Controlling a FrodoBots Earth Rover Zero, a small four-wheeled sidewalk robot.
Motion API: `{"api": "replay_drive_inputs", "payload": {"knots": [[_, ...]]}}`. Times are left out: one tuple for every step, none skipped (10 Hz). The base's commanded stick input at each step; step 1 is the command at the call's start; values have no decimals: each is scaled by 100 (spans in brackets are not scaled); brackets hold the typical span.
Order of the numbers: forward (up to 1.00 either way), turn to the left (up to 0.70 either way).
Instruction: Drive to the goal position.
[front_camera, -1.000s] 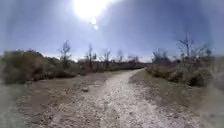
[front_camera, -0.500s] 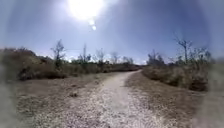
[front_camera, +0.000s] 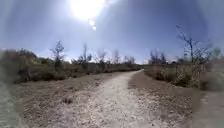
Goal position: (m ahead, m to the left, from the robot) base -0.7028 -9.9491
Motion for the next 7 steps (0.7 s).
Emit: {"api": "replay_drive_inputs", "payload": {"knots": [[70, 11], [70, 0], [70, 0], [70, 0], [70, 0], [70, 0], [70, 0]]}}
